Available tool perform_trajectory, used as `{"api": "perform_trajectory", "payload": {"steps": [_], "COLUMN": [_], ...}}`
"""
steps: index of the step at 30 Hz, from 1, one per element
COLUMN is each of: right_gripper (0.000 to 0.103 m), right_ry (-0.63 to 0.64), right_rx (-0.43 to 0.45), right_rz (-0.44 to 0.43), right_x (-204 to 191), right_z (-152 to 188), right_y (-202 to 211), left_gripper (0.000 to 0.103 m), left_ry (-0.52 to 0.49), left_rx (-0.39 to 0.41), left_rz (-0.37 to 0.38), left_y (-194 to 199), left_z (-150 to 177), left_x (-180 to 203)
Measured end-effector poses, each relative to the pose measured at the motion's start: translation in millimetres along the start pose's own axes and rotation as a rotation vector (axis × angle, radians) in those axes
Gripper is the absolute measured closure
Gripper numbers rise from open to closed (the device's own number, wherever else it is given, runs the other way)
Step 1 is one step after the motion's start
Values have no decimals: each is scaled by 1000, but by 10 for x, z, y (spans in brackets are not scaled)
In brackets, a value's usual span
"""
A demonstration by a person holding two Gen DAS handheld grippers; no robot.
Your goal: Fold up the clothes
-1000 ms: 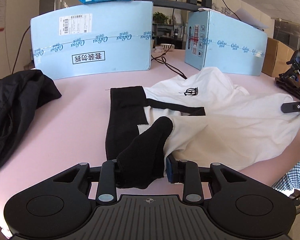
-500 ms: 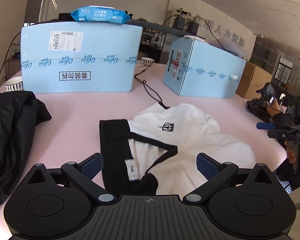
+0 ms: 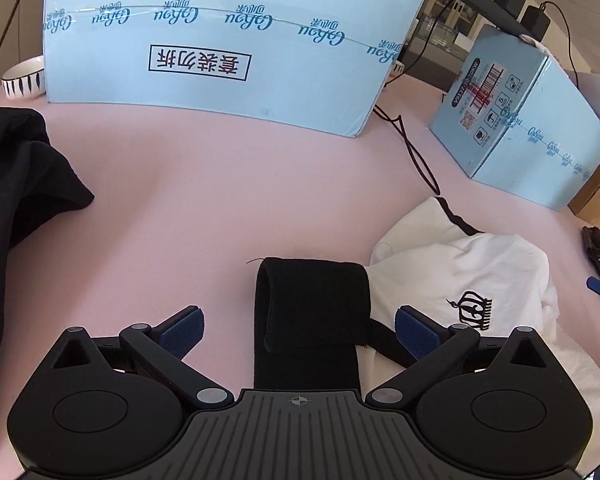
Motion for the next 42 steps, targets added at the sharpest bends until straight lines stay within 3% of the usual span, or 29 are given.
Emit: {"api": "perform_trajectory", "payload": {"steps": [3, 6, 10, 11, 13, 14, 15, 17, 19, 20, 21, 23, 31, 37, 39, 42], "right_gripper": [5, 15, 16, 17, 30, 43, 47, 52, 73, 91, 94, 98, 100, 100, 100, 100], "right_ry": [-11, -1, 21, 29, 44, 56, 70, 104, 132, 135, 137, 160, 169, 264, 281, 244], "right_rx": [-47, -46, -60, -62, -69, -89, -98, -113, -133, -138, -142, -120, 83, 272, 292, 246], "right_rz": [29, 75, 94, 89, 80, 76, 74, 71, 76, 88, 101, 102, 103, 168, 213, 276], "right_x": [83, 136, 168, 163, 147, 105, 75, 4, -62, -75, -88, -120, -308, -789, -987, -1164], "right_z": [38, 27, 31, 37, 41, 21, 39, 71, 91, 109, 128, 147, 83, 12, -48, -186], "right_y": [-319, -550, -795, -842, -909, -962, -1002, -1062, -1096, -1109, -1122, -1087, -471, 258, 325, 95], "left_gripper": [0, 1, 3, 8, 15, 27, 32, 53, 62, 69, 72, 94, 94, 94, 94, 94], "left_ry": [4, 6, -61, -75, -114, -136, -155, -176, -190, -192, -190, -208, -276, -246, -204, -129], "left_rx": [-26, -45, -21, -14, -8, -7, -7, -10, -10, -7, 1, 37, 191, 259, 275, 277], "left_rz": [12, 27, 13, 8, 6, 10, 14, 24, 28, 29, 30, -16, -50, -55, -56, -70], "left_y": [-156, -313, -402, -413, -421, -415, -407, -385, -369, -357, -344, -302, 27, 215, 242, 214], "left_z": [-27, -49, -79, -81, -79, -71, -61, -41, -12, -1, 8, 30, 60, 37, 21, -12], "left_x": [-17, -26, 22, 39, 88, 120, 151, 191, 235, 247, 254, 278, 361, 335, 259, 104]}}
Point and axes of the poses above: each gripper's, at about its wrist camera, not at the fingertips, and y roughly against the way its jaws point, x to its right, z to its underside, the point moved 2 cm from there along -y, roughly the way its jaws point, and after that the axes turned 5 degrees about z, right-handed, at the moved point
